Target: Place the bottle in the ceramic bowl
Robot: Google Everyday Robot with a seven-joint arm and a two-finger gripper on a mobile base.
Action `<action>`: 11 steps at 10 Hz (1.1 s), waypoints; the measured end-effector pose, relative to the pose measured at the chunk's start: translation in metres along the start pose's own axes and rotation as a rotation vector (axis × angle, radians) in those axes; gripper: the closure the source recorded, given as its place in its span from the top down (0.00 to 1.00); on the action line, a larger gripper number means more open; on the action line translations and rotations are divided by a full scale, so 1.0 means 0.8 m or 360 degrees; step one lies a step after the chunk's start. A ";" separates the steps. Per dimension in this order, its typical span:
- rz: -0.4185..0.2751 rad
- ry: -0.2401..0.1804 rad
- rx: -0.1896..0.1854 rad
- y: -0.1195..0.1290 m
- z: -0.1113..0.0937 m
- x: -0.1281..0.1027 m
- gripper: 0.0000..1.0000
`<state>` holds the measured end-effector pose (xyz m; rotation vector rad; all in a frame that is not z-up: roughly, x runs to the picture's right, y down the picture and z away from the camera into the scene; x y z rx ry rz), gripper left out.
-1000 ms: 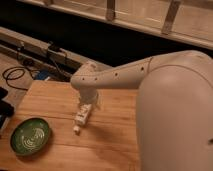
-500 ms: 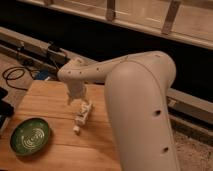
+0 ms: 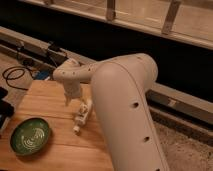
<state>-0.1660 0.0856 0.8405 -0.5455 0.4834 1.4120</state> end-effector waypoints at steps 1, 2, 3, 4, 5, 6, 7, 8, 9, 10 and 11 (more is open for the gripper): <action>0.0011 0.0000 0.0016 -0.007 0.000 0.002 0.65; 0.0027 0.0005 0.0032 -0.018 0.001 0.005 0.65; 0.0046 0.0012 0.0042 -0.029 0.003 0.007 0.65; 0.0052 0.0022 0.0041 -0.030 0.006 0.009 0.65; 0.0057 0.0040 0.0034 -0.028 0.012 0.010 0.65; 0.0061 0.0068 0.0023 -0.028 0.022 0.010 0.65; 0.0067 0.0091 0.0021 -0.030 0.029 0.009 0.65; 0.0071 0.0124 0.0023 -0.030 0.040 0.009 0.65; 0.0074 0.0152 0.0027 -0.029 0.049 0.009 0.65; 0.0084 0.0180 0.0033 -0.031 0.060 0.011 0.65; 0.0092 0.0201 0.0037 -0.034 0.066 0.012 0.65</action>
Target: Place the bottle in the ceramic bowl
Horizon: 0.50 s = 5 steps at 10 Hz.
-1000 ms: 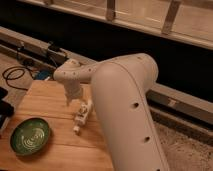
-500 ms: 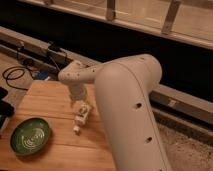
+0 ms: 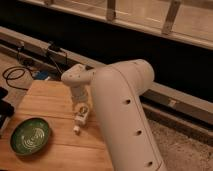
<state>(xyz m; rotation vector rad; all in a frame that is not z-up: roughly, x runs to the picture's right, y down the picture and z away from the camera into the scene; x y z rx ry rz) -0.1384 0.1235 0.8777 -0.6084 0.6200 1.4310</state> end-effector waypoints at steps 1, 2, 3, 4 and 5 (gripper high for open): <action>0.0024 0.0043 -0.0001 -0.006 0.011 0.001 0.61; 0.0041 0.0065 -0.0009 -0.009 0.017 0.002 0.54; 0.0057 0.0073 -0.0020 -0.012 0.020 0.001 0.44; 0.0067 0.0070 -0.0037 -0.014 0.018 0.001 0.34; 0.0070 0.0064 -0.0057 -0.015 0.016 0.002 0.23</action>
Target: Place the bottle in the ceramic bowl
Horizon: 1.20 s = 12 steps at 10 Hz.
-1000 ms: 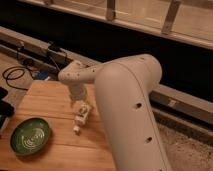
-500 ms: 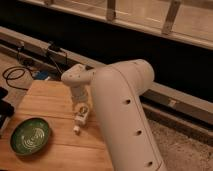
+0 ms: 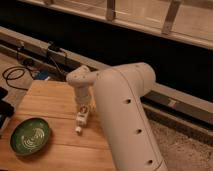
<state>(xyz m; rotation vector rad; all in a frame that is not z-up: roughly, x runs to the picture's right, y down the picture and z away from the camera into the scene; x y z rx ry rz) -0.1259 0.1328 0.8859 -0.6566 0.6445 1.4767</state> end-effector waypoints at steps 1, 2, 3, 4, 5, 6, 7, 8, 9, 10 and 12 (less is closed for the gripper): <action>0.0001 -0.0008 -0.0028 0.000 -0.002 0.001 0.12; 0.0001 -0.0020 -0.0044 -0.002 -0.005 0.002 0.05; -0.0006 -0.0055 -0.0077 -0.002 -0.017 0.002 0.00; -0.0023 -0.0085 -0.0087 0.001 -0.030 0.004 0.00; -0.0051 -0.0122 -0.0111 0.010 -0.047 0.006 0.00; -0.0117 -0.0193 -0.0137 0.025 -0.082 0.011 0.00; -0.0162 -0.0234 -0.0155 0.035 -0.105 0.015 0.00; -0.0235 -0.0285 -0.0183 0.052 -0.133 0.023 0.00; -0.0298 -0.0315 -0.0206 0.069 -0.150 0.033 0.00; -0.0399 -0.0340 -0.0243 0.096 -0.168 0.052 0.00; -0.0552 -0.0348 -0.0285 0.135 -0.177 0.086 0.00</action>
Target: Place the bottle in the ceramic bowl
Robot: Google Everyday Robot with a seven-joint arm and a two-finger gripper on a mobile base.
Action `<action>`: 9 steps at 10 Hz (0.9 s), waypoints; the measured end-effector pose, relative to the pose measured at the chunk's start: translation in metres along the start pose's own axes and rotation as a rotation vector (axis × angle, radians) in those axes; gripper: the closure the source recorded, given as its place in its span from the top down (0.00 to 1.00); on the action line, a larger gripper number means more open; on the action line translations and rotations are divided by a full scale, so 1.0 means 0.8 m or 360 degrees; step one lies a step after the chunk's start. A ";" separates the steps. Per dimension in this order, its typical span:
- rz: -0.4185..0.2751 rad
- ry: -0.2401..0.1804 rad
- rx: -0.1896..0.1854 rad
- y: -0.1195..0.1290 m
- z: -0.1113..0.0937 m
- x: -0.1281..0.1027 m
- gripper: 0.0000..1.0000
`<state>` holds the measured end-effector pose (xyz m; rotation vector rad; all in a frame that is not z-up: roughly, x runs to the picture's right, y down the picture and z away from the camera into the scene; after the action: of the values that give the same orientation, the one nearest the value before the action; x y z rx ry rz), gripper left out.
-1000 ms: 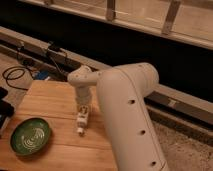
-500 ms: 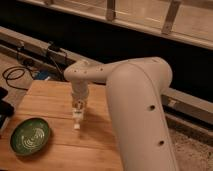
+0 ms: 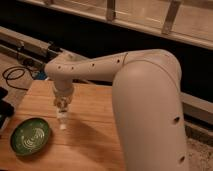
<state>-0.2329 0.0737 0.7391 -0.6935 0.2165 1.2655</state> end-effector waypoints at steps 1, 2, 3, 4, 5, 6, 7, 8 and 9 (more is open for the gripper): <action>-0.0085 0.0010 -0.0040 0.032 0.002 0.013 0.00; -0.0147 0.0019 -0.0080 0.058 0.004 0.023 0.00; -0.0194 0.0029 -0.0117 0.077 0.005 0.030 0.00; -0.0258 0.0051 -0.0178 0.103 0.008 0.039 0.00; -0.0309 0.0072 -0.0223 0.123 0.011 0.046 0.00; -0.0376 0.0104 -0.0274 0.149 0.016 0.056 0.00; -0.0432 0.0142 -0.0323 0.174 0.023 0.065 0.00; -0.0499 0.0193 -0.0360 0.203 0.032 0.077 0.00; -0.0517 0.0205 -0.0369 0.211 0.034 0.081 0.00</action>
<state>-0.3747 0.1632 0.6665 -0.9692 0.0577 0.9429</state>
